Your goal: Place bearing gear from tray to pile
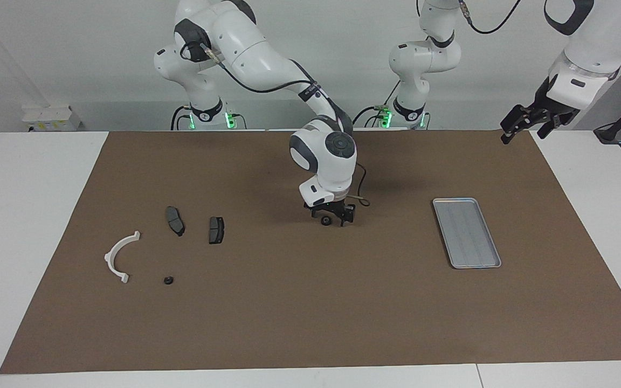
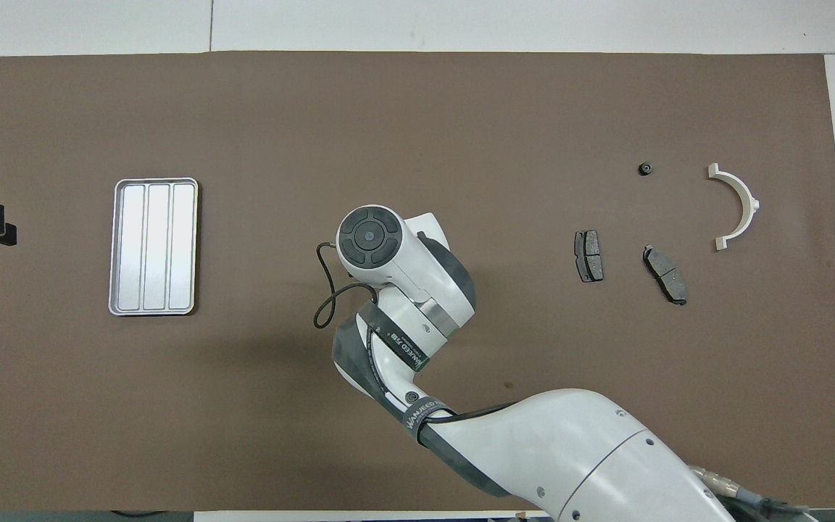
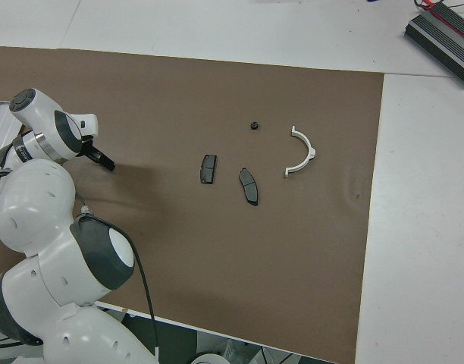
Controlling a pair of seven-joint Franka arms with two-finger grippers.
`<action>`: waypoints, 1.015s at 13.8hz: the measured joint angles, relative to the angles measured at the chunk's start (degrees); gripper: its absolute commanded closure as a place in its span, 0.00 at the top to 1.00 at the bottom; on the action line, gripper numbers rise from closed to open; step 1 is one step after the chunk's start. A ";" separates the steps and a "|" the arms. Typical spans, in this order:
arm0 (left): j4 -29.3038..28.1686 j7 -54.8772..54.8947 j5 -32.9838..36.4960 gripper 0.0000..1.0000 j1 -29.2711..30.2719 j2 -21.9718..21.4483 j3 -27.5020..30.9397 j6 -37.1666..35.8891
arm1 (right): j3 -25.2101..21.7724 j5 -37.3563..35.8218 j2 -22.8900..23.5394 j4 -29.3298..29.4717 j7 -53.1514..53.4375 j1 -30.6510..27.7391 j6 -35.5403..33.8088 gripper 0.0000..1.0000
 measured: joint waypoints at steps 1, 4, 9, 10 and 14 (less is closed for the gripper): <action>0.05 0.00 0.00 1.00 0.00 0.00 -0.18 -0.07 | 0.00 0.00 0.00 -0.04 0.00 0.02 0.00 0.83; 0.32 0.00 0.00 1.00 -0.01 0.00 -0.29 -0.07 | 0.04 0.00 -0.03 0.09 -0.04 0.03 0.14 0.60; 0.75 0.03 0.00 1.00 -0.28 0.00 -0.37 0.01 | 0.23 0.00 -0.23 0.16 -0.24 0.11 1.23 0.06; 0.75 0.03 0.00 1.00 -0.43 -0.01 -0.37 0.01 | 0.23 0.00 -0.23 0.16 -0.27 0.10 1.23 0.00; 0.75 0.03 0.00 1.00 -0.66 0.00 -0.36 -0.02 | 0.23 0.00 -0.23 0.16 -0.29 0.10 1.23 0.00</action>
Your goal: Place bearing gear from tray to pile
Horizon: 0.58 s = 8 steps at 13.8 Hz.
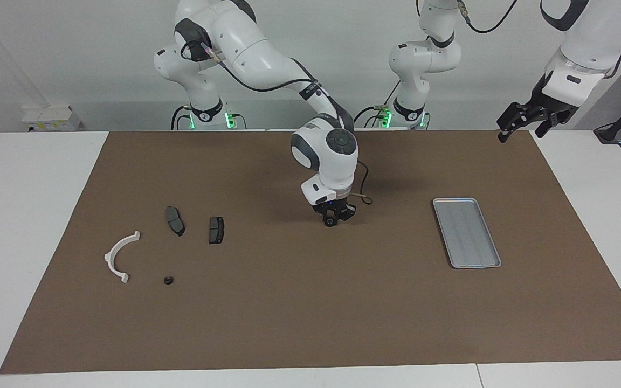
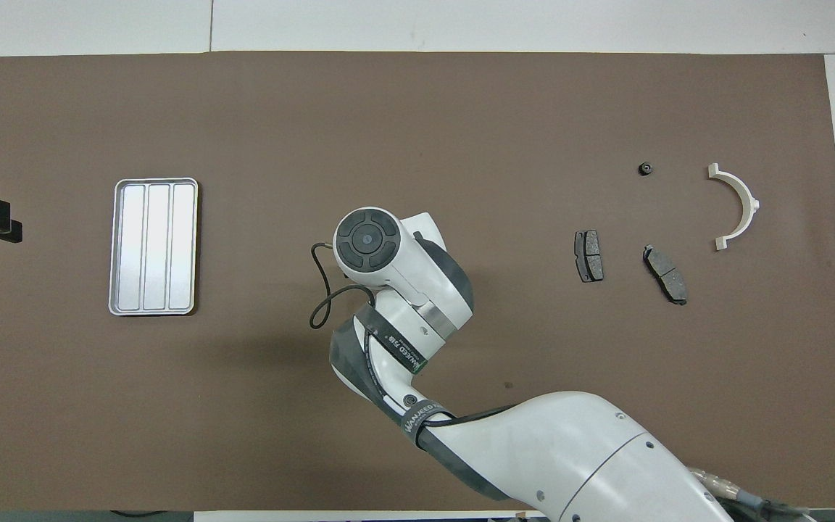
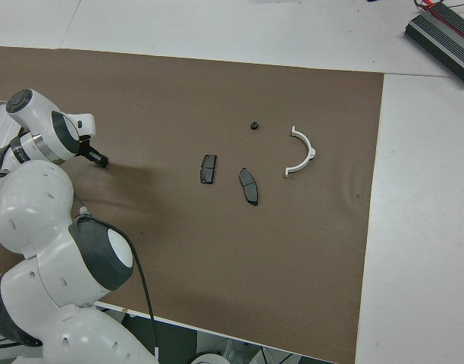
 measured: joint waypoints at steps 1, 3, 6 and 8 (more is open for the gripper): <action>-0.01 0.00 0.00 1.00 -0.01 0.00 0.00 0.00 | 0.00 0.00 0.00 0.00 0.00 0.00 -0.01 0.00; -0.03 0.00 0.00 1.00 -0.01 0.00 0.02 -0.02 | -0.08 -0.04 -0.01 0.29 0.00 -0.08 -1.03 0.00; -0.05 0.00 0.00 1.00 -0.01 0.00 0.12 -0.12 | -0.94 -0.90 -0.16 5.25 -4.47 -1.50 -10.12 0.00; -0.06 0.01 0.00 1.00 -0.03 0.00 -0.02 0.02 | -1.39 -1.14 -1.09 10.00 -12.46 -5.40 -16.56 0.00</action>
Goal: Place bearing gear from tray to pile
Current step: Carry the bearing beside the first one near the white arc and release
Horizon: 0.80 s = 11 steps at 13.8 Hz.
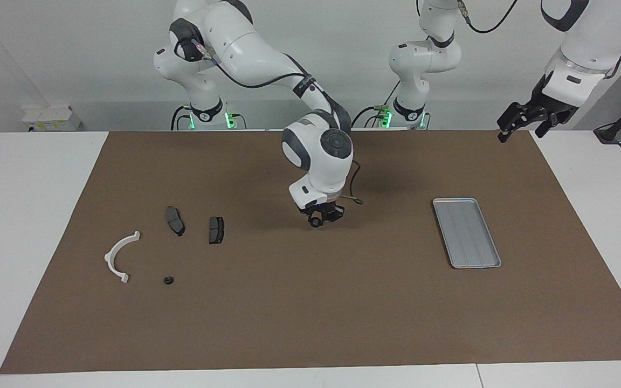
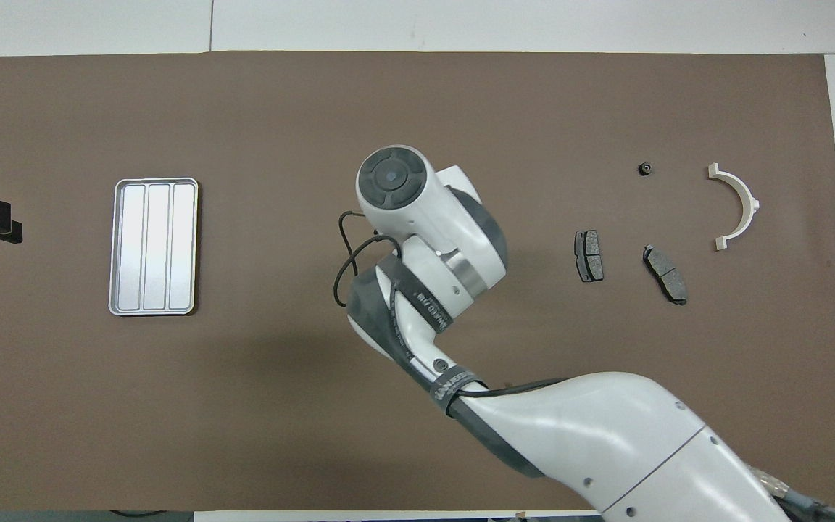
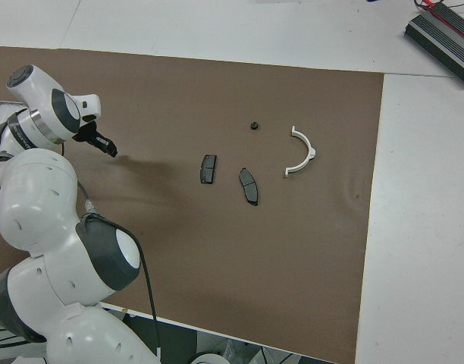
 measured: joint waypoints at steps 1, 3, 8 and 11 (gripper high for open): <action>0.00 0.02 0.00 1.00 -0.03 0.00 -0.10 0.30 | -0.08 -0.01 -0.92 1.74 -5.37 -3.06 -2.09 0.00; 0.00 0.04 0.00 1.00 -0.10 0.00 -0.33 1.22 | -0.10 0.00 -2.80 3.18 -17.17 -9.60 -3.88 0.00; -0.07 1.17 0.00 1.00 -0.78 0.00 -0.58 1.61 | 0.06 0.09 -2.88 1.06 -37.21 -20.95 0.72 0.00; -0.23 1.42 0.00 1.00 -0.79 0.00 -0.56 2.18 | 0.09 0.10 -1.99 -3.85 -42.62 -24.59 8.27 0.00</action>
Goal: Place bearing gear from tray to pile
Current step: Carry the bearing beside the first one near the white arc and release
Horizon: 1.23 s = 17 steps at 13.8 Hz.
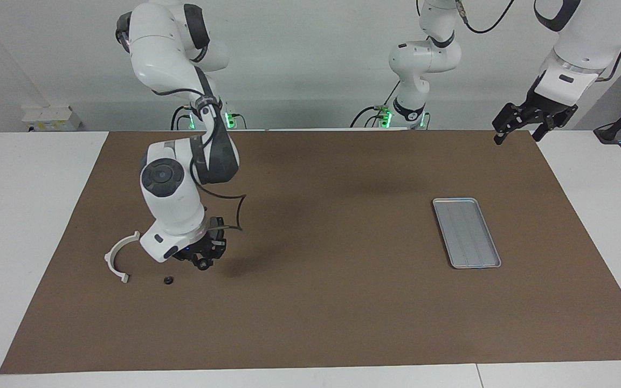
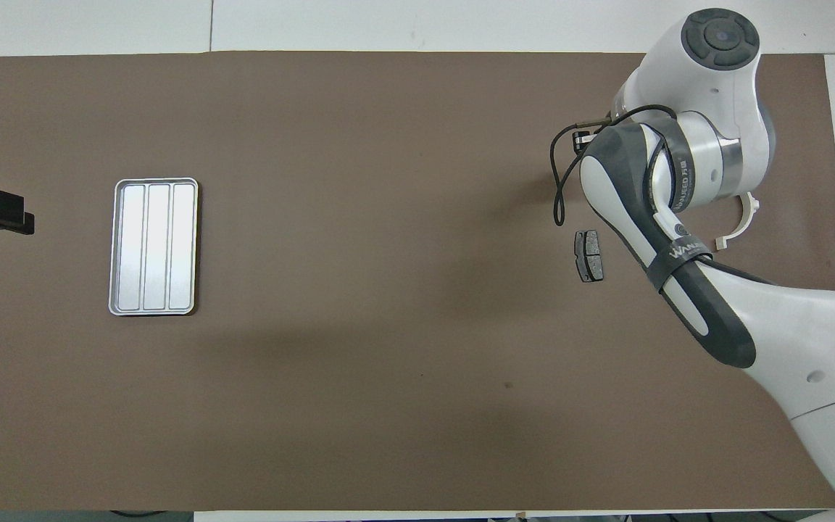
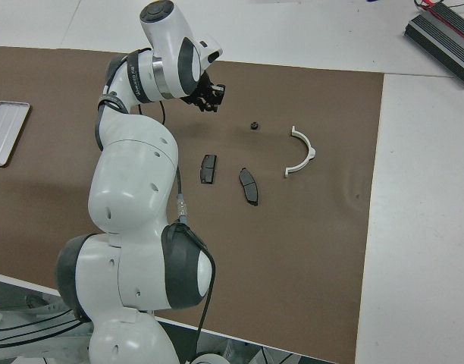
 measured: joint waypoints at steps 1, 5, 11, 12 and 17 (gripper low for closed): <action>-0.04 0.04 0.00 1.00 0.00 0.00 0.00 0.03 | 0.01 0.00 0.37 -1.80 -0.49 -0.57 2.79 0.00; -0.13 0.05 0.00 1.00 -0.01 0.00 0.02 0.05 | 0.01 0.00 2.21 -6.09 -1.21 -1.07 10.70 0.00; -0.31 0.05 0.00 1.00 -0.01 0.00 0.11 0.05 | 0.03 0.00 2.99 -7.51 -1.69 -1.65 14.12 0.99; -0.31 0.05 0.00 1.00 -0.01 0.00 0.10 0.05 | 0.03 0.00 2.99 -7.51 -1.69 -1.65 14.12 1.00; -0.32 0.05 0.00 1.00 -0.01 0.00 0.10 0.05 | 0.16 0.00 2.64 -7.48 -1.69 -1.61 14.12 1.00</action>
